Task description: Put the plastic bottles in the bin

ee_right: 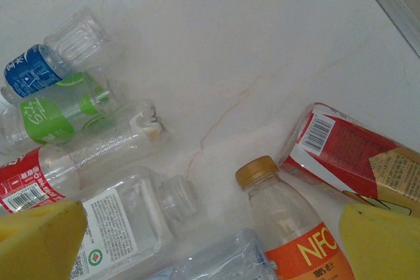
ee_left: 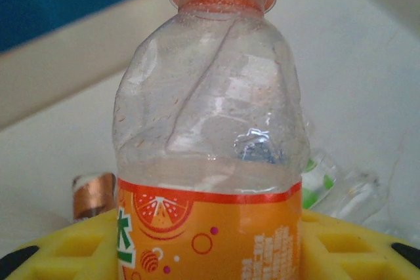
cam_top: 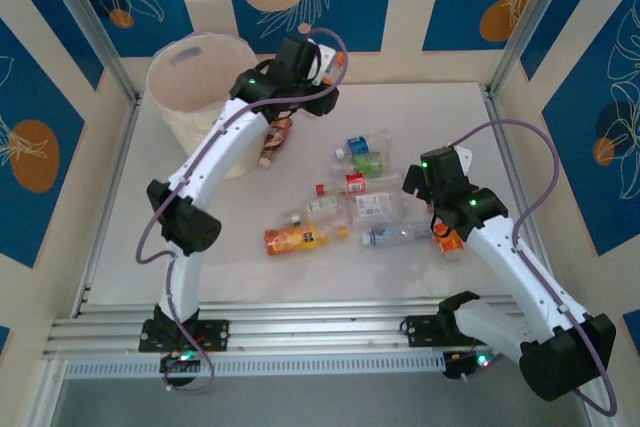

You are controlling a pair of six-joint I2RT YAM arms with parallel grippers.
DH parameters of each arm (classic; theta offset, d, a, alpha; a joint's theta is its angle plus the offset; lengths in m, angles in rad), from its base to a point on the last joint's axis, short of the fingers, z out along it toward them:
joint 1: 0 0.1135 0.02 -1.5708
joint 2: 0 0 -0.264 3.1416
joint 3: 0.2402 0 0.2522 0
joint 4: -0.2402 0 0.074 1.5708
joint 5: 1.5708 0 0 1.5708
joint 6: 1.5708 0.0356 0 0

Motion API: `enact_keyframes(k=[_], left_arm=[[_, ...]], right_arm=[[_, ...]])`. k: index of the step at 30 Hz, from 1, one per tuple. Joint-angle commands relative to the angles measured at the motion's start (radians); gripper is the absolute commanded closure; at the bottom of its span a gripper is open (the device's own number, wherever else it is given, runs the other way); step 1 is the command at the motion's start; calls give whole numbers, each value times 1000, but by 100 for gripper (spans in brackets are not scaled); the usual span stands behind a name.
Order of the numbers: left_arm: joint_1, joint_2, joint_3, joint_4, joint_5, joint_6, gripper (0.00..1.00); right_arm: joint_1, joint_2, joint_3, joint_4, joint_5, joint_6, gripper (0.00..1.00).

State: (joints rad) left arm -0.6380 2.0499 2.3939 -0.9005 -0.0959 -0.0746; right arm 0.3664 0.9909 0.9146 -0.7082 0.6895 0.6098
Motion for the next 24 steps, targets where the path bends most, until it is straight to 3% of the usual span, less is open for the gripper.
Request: enact_keyframes(k=[1,6,14,24], left_arm=[[-3,-79,49,28,13,40,50],[14,-136,53,34,-60,79,49],[123,-201,35,5,-120,91,49],[298,-278,-156,19,-118,61,49]], right_arm=[[5,-18,24,1,16,11,1],[5,-21,26,1,12,11,1],[5,-31,21,-2,15,11,1],[5,-31,26,4,11,8,1]])
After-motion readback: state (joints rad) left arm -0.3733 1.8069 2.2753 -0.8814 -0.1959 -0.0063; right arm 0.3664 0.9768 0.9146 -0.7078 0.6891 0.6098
